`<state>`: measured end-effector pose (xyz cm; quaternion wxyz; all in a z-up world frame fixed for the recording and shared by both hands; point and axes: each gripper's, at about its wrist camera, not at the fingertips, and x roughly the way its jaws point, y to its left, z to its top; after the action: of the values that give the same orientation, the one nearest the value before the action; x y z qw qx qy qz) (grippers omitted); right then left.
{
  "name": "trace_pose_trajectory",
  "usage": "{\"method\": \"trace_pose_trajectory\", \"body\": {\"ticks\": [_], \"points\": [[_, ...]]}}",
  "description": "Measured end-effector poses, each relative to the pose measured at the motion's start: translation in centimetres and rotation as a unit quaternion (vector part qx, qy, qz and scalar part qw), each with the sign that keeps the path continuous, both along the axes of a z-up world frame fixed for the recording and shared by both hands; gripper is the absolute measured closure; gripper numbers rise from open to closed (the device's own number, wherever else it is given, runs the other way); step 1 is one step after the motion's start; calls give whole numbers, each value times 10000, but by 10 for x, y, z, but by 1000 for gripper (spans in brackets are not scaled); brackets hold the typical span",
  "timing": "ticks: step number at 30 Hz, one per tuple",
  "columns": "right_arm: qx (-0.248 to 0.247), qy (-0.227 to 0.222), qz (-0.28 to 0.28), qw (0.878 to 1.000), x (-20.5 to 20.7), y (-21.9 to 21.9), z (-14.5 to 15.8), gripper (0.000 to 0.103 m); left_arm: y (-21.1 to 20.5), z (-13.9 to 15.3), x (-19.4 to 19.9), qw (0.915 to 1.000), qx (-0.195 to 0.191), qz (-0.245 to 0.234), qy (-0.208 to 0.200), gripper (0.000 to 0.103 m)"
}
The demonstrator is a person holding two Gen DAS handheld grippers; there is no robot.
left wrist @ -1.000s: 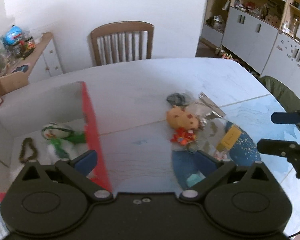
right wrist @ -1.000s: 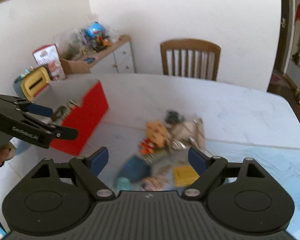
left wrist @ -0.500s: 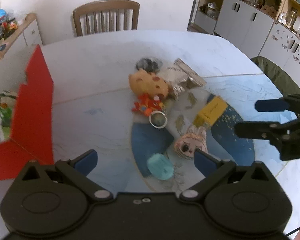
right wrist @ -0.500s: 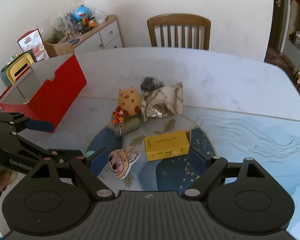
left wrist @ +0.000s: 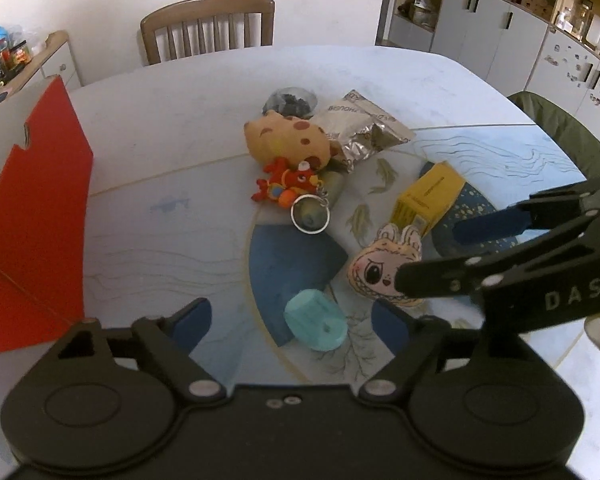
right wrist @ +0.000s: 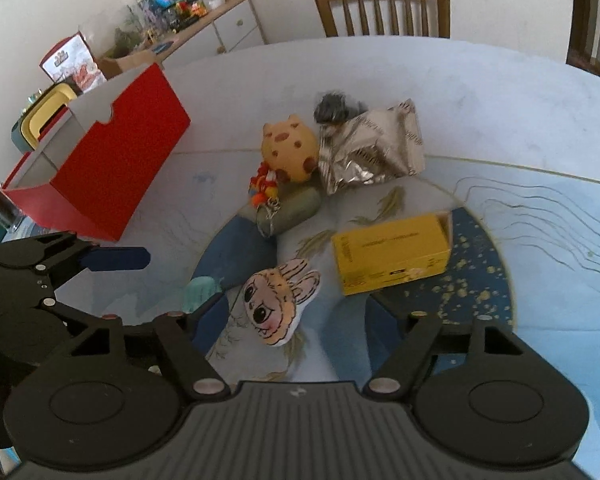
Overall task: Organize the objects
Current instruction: 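Grasp the teal squishy with the left gripper while the right grasps the cartoon-face keychain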
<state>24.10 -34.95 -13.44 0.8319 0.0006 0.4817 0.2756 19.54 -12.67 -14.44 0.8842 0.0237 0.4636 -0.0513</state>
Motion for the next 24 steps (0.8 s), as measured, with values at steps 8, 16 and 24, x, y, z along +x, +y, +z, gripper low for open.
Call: {"method": "trace_pose_trajectory", "body": {"ticks": [8,16,24], "points": [[71,201,-81,9997,6,10,-10,52,-6,-5,0,9999,2,-114,-21,42],[137,315,-190,9992,11,14,-12,65,-9,-5,1,9999,-4,-152,-21,67],[184,301,-251,9991,8,15,-10,73,-4,-3,0,9999,-80,-106,-7,69]]}}
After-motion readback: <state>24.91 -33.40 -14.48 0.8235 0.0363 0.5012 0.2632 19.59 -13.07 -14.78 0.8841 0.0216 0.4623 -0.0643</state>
